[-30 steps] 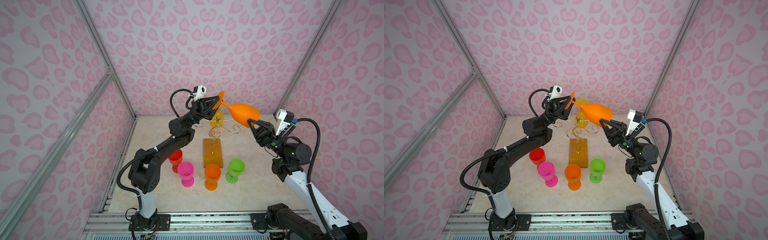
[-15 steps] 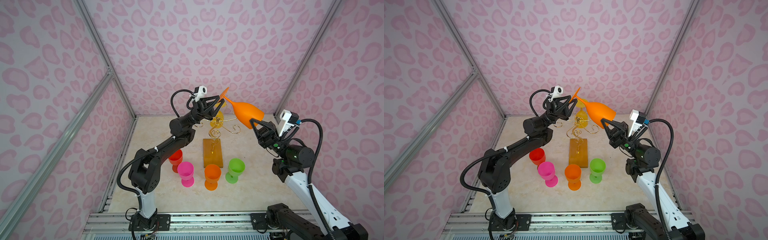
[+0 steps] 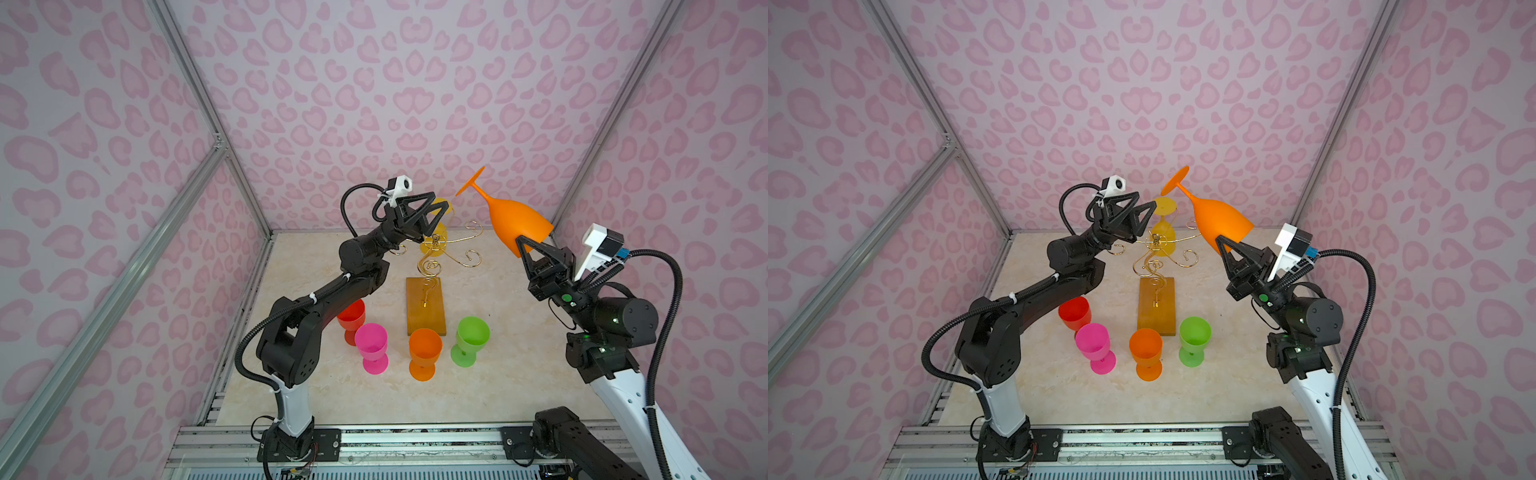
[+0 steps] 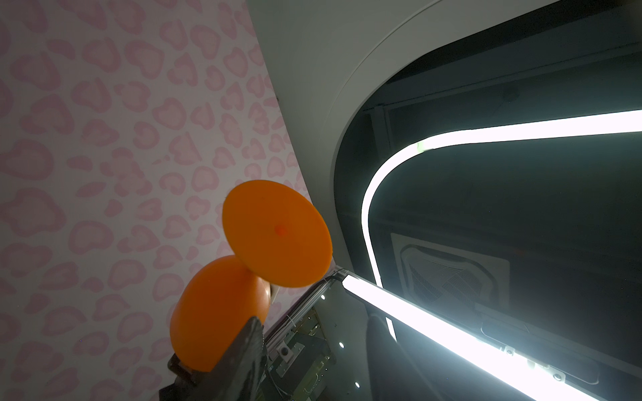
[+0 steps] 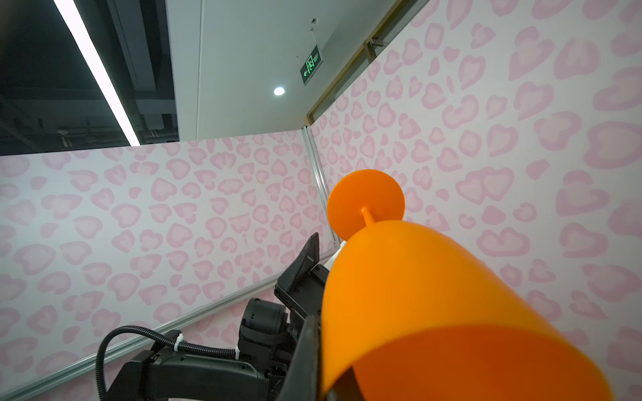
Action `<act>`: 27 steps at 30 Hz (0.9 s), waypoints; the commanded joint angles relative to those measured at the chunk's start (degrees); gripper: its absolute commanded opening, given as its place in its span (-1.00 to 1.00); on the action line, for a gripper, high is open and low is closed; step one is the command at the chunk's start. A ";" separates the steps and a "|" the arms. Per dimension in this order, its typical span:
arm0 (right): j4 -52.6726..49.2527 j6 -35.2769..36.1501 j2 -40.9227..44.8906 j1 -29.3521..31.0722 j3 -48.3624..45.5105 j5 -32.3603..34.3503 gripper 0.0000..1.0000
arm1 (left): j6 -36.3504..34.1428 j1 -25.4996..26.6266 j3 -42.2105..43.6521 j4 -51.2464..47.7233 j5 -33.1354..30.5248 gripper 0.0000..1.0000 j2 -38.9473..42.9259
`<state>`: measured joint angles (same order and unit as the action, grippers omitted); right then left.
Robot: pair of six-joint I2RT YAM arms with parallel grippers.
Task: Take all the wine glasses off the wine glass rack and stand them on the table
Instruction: 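Carry the orange glass away with the right gripper while the left gripper draws back, then lower the orange glass upright onto the table beside the green glass with the right gripper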
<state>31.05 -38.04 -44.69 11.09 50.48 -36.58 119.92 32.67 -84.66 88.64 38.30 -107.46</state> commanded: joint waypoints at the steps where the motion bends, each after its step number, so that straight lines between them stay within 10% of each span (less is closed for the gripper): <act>1: -16.12 9.47 1.39 -0.27 3.18 7.03 -1.00 | 2.39 -0.28 0.54 2.72 0.47 0.07 -0.04; 15: -52.46 16.54 -6.11 -3.54 17.87 27.64 -1.00 | -19.79 -7.45 7.23 -12.93 7.33 0.17 12.91; 27: -67.67 20.33 -22.52 -7.31 22.54 17.85 -1.00 | -36.62 -12.26 11.69 -31.17 10.04 0.20 24.84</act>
<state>-31.77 -21.02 -65.06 3.75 72.27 -14.39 90.17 20.78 -73.28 62.65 46.96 -84.58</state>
